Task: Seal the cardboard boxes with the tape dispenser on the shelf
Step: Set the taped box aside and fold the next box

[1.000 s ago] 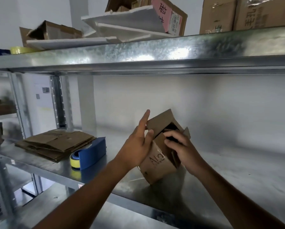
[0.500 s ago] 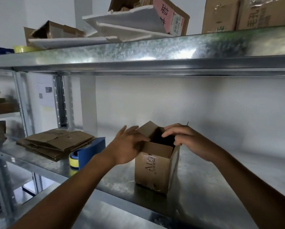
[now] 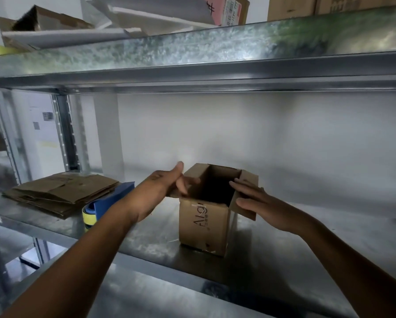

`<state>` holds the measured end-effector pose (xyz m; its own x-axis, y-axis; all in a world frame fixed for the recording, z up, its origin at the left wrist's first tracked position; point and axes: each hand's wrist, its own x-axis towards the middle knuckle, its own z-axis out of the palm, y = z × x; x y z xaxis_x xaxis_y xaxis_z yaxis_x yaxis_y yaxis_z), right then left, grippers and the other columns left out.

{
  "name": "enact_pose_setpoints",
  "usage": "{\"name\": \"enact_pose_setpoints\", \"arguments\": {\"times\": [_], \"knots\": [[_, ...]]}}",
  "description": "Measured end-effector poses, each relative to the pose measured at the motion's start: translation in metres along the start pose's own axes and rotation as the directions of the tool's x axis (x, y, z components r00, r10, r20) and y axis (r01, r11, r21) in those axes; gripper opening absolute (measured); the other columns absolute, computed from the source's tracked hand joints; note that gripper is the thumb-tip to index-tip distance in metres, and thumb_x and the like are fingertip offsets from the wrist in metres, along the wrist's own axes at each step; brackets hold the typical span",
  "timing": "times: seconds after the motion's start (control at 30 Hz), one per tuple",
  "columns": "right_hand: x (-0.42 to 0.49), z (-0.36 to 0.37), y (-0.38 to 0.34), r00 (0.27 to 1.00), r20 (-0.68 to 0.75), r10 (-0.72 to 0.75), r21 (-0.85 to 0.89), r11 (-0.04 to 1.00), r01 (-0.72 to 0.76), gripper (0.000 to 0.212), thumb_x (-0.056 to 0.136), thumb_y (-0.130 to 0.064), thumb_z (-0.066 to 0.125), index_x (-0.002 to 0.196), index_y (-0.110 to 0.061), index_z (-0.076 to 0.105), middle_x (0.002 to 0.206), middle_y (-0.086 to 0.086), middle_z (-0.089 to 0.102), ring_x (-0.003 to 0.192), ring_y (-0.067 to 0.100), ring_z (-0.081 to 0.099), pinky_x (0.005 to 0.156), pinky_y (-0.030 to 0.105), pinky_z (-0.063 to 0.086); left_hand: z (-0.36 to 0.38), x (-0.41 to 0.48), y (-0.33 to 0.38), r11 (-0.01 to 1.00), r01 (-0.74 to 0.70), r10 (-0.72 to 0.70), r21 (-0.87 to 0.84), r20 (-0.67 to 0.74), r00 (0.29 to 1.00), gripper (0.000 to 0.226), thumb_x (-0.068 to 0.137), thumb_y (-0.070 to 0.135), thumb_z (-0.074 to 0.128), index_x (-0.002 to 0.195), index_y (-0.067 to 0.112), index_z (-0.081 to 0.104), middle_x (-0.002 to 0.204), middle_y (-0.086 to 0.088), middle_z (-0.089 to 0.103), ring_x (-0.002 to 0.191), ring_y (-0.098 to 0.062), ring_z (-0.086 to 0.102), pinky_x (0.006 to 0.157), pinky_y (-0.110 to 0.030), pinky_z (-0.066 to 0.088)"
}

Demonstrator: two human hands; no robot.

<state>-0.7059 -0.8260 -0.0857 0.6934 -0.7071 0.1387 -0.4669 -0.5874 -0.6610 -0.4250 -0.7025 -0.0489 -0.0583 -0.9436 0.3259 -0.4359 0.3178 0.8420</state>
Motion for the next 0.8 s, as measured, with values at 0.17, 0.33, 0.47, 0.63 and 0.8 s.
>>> {"name": "enact_pose_setpoints", "arguments": {"times": [0.17,0.33,0.47,0.63,0.8], "knots": [[0.002,0.002,-0.002,0.999,-0.038,-0.032,-0.058,0.998,0.029,0.087,0.069,-0.101,0.028,0.148,-0.065,0.024,0.163,-0.034,0.009,0.156,0.018,-0.009,0.125,0.054,0.004,0.004,-0.004,-0.007,0.962,0.026,-0.076,0.271,0.174,0.982,0.040,0.070,0.069,0.078,0.101,0.047,0.067,0.118,0.025,0.059,0.112,0.004,0.057,0.092,-0.025,0.047],[0.006,0.000,0.003,0.998,-0.042,-0.052,-0.034,0.998,0.051,0.066,0.083,-0.088,0.034,0.145,-0.067,0.028,0.160,-0.037,0.015,0.156,0.008,0.004,0.125,0.049,0.014,0.016,-0.006,-0.020,0.958,-0.107,0.088,0.267,0.082,0.993,0.081,0.060,0.079,0.077,0.126,0.082,0.028,0.133,0.051,0.031,0.128,0.015,0.039,0.100,-0.011,0.044],[0.009,0.014,0.008,0.994,-0.073,-0.081,-0.051,0.996,0.077,0.054,0.097,-0.068,0.028,0.149,-0.059,0.017,0.165,-0.028,0.009,0.156,0.008,0.004,0.127,0.046,0.010,0.031,-0.008,-0.034,0.984,-0.089,0.097,0.155,-0.047,0.994,0.074,0.059,0.081,0.077,0.121,0.081,0.038,0.129,0.044,0.050,0.121,0.014,0.050,0.096,-0.014,0.050],[0.012,-0.006,-0.010,0.995,-0.099,0.013,0.082,0.997,-0.005,0.068,0.079,-0.090,0.029,0.134,-0.057,0.052,0.143,-0.022,0.040,0.132,-0.002,0.038,0.099,0.018,0.033,0.039,-0.009,-0.036,0.990,-0.134,0.137,0.051,-0.076,0.988,0.065,0.072,0.065,0.081,0.127,0.070,0.047,0.128,0.032,0.059,0.119,0.005,0.057,0.082,-0.014,0.055],[0.056,-0.027,-0.015,0.993,-0.118,0.012,-0.295,0.954,-0.047,0.040,0.098,-0.066,0.037,0.116,-0.042,0.064,0.123,-0.013,0.046,0.125,0.019,0.037,0.106,0.045,0.032,0.040,-0.009,-0.032,0.992,-0.127,0.129,0.025,-0.099,0.987,0.063,0.068,0.069,0.082,0.121,0.075,0.048,0.125,0.037,0.058,0.117,0.010,0.055,0.077,-0.009,0.052]]}}
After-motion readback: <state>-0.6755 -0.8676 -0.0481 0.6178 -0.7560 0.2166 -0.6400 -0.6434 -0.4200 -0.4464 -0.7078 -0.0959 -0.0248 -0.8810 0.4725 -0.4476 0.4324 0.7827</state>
